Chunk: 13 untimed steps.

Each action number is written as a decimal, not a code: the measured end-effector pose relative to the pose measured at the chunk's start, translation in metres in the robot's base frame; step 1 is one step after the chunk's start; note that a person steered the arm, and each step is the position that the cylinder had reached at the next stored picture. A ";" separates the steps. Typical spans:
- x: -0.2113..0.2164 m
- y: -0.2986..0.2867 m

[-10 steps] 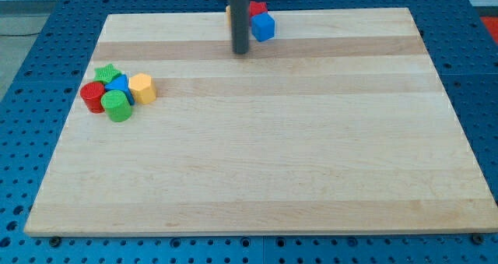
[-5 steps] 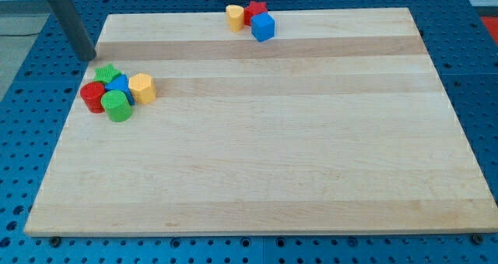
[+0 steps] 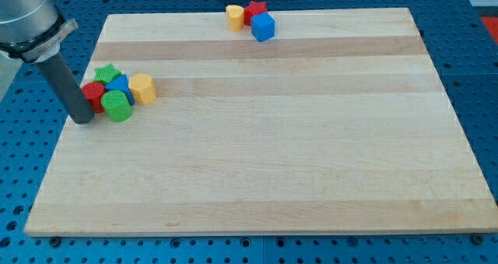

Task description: Move the green circle towards the bottom right corner of the board

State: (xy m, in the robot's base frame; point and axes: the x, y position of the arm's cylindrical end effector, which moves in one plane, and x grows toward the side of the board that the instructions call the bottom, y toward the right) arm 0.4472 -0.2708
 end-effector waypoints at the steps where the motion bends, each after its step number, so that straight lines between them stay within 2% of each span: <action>1: -0.002 -0.006; 2: -0.005 -0.034; 4: -0.015 -0.020; 6: -0.016 0.087; 8: -0.013 0.163; 11: 0.035 0.276; 13: 0.035 0.332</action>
State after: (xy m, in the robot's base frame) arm 0.4821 0.0614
